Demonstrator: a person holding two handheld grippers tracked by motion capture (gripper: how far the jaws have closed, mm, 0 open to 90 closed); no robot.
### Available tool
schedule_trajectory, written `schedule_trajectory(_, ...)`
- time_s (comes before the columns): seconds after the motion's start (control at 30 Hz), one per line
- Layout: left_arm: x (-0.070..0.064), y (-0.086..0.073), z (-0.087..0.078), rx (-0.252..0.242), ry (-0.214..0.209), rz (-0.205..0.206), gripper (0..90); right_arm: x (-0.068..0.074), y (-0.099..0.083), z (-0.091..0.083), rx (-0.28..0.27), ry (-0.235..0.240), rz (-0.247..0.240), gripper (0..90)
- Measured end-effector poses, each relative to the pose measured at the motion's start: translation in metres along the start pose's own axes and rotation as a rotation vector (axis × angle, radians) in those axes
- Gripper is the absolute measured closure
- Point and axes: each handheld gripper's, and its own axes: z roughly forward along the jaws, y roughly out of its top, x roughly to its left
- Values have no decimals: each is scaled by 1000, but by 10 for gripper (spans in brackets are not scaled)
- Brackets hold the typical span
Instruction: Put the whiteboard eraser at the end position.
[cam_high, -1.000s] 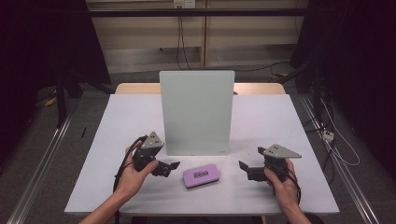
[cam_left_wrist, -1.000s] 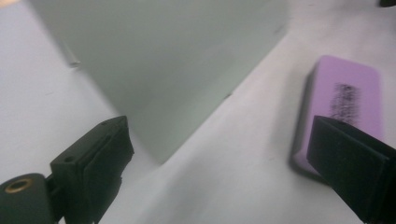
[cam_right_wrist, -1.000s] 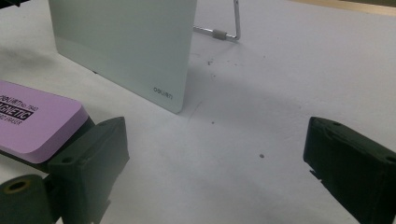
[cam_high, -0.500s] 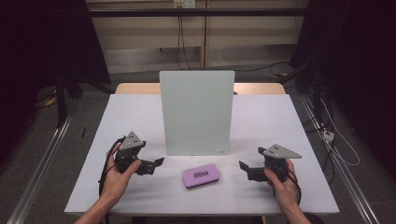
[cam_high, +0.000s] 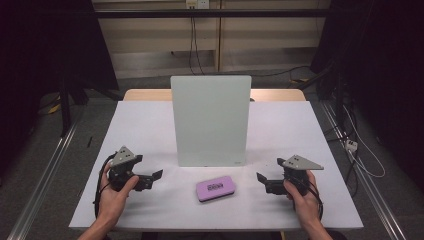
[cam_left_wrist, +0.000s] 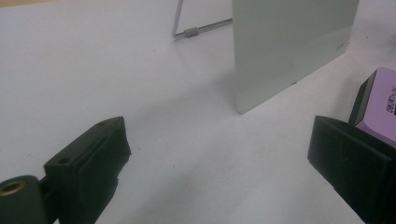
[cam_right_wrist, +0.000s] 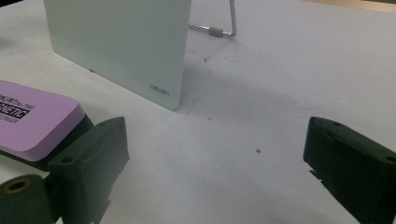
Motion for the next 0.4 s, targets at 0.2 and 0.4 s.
schedule_trajectory(0.2, -2, -10, -3, -22, 23, 5, 52, 0, 0, 0, -1, -1, -2, 70)
schedule_trajectory(0.4, 2, -12, -10, -45, 31, -17, 52, -2, -1, 0, 0, -4, 8, 70)
